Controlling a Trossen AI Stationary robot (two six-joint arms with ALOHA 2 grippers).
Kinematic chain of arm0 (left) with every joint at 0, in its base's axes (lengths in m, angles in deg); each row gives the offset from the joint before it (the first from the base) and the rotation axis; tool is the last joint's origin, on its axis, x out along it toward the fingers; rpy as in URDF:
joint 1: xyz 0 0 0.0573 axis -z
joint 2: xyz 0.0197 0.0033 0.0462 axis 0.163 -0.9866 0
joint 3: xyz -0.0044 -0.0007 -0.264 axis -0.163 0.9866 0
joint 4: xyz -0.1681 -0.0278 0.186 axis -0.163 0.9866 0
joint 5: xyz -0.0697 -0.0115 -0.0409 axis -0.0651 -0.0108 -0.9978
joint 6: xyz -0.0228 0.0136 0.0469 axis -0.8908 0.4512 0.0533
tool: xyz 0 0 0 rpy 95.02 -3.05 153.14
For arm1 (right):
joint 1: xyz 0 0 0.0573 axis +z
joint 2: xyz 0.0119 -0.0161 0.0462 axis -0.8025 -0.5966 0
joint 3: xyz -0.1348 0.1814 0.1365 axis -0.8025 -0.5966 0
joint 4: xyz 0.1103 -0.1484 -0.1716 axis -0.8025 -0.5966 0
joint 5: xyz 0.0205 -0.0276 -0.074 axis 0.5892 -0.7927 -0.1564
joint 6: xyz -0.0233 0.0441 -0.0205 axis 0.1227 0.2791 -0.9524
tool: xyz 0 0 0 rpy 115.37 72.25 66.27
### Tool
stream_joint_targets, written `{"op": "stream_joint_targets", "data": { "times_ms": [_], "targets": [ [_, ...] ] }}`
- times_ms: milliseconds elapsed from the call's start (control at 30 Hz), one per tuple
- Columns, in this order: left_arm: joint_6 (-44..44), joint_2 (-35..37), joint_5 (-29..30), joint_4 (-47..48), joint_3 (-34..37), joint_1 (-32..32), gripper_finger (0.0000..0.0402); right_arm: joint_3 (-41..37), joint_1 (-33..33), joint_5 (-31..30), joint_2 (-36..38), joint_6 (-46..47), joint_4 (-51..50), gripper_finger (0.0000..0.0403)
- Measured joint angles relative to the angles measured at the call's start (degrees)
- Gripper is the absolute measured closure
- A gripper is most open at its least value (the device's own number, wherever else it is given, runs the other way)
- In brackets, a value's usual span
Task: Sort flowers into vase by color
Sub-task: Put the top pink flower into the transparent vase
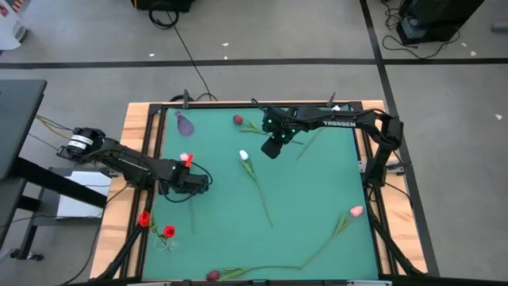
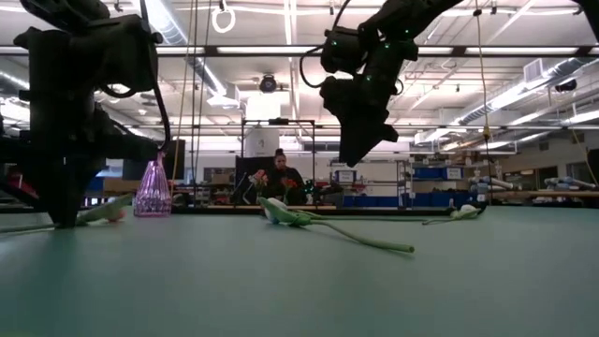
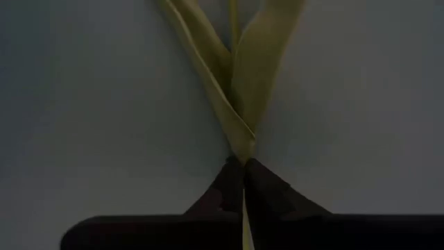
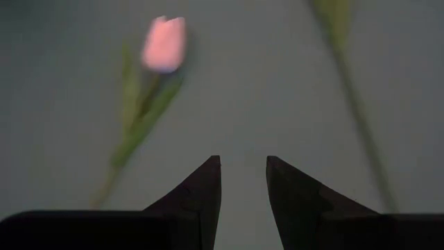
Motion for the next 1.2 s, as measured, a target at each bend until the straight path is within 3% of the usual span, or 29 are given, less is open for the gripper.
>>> {"op": "stream_joint_targets", "data": {
  "times_ms": [200,467,600,900,1033,1200],
  "targets": [
    [8.71,3.71,6.49,-4.60,-2.25,0.00,0.0395,0.00,4.80,1.51,0.00,7.06,6.11,0.0276],
    [29.58,13.42,15.10,-5.97,-11.56,0.00,0.0396,0.03,10.20,6.74,0.31,17.66,37.46,0.0248],
    [41.80,18.36,18.77,-6.03,-17.10,-0.14,0.0396,0.07,10.63,8.60,0.37,20.25,45.96,0.0224],
    [66.41,21.50,17.75,-12.63,-23.59,-1.84,0.0397,0.02,11.97,8.35,0.35,17.38,63.98,0.0216],
    [72.16,21.29,12.51,-17.70,-23.56,-2.74,0.0397,0.02,11.97,5.66,0.35,17.10,67.66,0.0227],
    [75.95,21.32,11.02,-20.27,-23.56,-2.95,0.0397,0.02,11.95,6.39,0.33,15.43,69.01,0.0267]
  ]
}}
